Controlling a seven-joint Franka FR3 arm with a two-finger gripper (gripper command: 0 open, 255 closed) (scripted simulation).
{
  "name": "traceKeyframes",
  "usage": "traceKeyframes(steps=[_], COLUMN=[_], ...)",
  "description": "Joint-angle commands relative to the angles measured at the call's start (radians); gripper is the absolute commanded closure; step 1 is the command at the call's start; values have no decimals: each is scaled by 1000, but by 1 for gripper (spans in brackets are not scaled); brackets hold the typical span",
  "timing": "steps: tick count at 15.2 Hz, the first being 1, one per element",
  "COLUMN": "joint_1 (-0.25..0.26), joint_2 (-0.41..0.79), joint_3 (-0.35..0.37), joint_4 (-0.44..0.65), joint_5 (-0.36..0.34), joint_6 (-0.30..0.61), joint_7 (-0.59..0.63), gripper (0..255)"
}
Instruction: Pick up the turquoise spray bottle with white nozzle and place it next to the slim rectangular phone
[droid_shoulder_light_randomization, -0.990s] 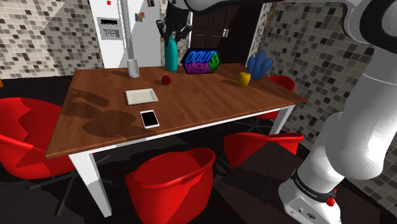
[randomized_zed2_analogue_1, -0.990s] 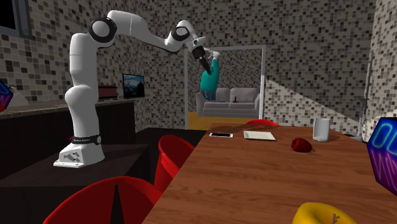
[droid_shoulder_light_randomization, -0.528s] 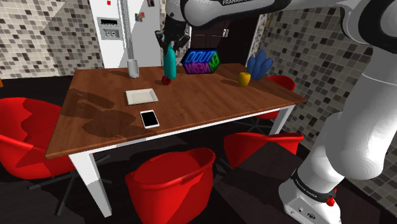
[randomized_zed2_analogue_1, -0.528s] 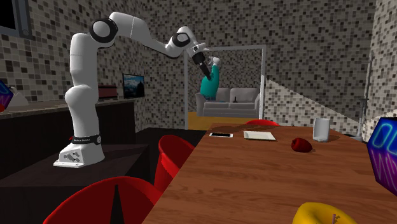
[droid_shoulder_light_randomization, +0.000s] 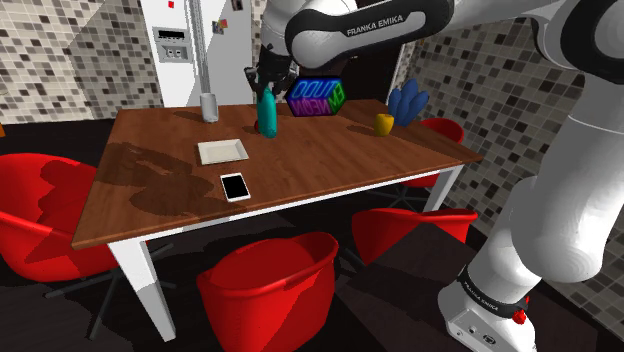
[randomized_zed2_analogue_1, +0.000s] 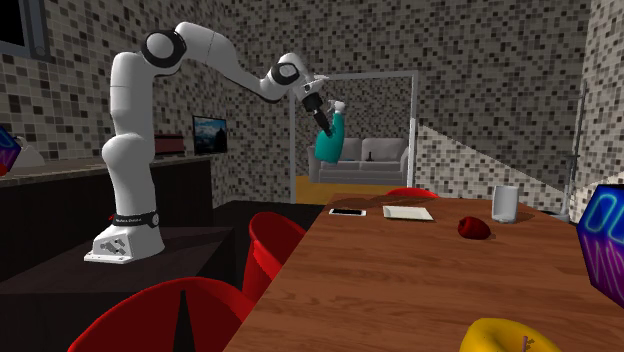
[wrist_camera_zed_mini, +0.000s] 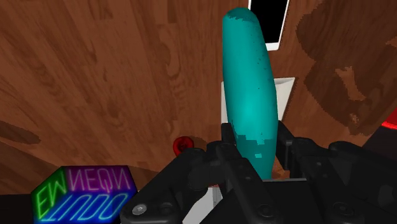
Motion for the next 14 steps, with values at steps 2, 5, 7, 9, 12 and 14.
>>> traceKeyframes(steps=[2, 5, 7, 9, 12, 14], joint_1=[-1, -2, -2, -2, -2, -2], joint_2=[7, 15, 22, 29, 41, 50], joint_3=[-2, -5, -6, -8, -11, -14], joint_4=[-33, -61, -79, -96, -120, -134], joint_5=[-13, -26, -36, -47, -63, -76], joint_6=[38, 73, 96, 119, 152, 174], joint_7=[17, 35, 47, 60, 80, 94], gripper=[255, 255, 255, 255, 255, 255])
